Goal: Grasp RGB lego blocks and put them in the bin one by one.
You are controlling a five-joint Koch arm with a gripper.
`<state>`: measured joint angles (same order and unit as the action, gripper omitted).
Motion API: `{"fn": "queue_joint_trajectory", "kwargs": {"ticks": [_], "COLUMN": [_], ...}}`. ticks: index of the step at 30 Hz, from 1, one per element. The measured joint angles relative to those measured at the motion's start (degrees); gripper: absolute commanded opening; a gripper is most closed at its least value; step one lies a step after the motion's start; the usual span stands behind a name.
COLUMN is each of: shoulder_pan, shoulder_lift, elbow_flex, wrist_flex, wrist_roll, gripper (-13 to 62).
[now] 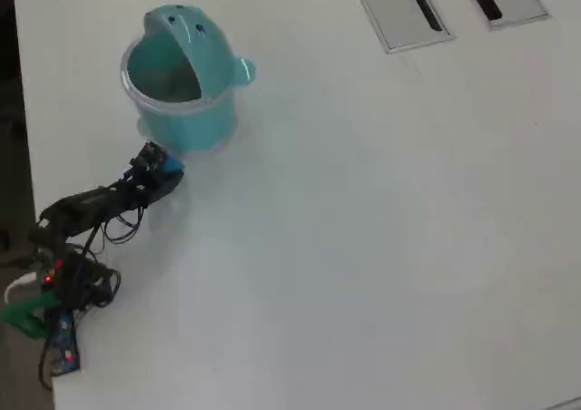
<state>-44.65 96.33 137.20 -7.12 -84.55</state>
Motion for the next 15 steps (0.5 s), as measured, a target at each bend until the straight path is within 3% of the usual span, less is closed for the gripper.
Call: {"fn": "queue_joint_trajectory", "kwargs": {"ticks": [15], "shoulder_pan": [-0.70], "shoulder_lift": [22.85], "elbow_flex": [-0.70], "wrist_flex": [2.11], "wrist_roll": [2.29], "gripper": [10.1]}}
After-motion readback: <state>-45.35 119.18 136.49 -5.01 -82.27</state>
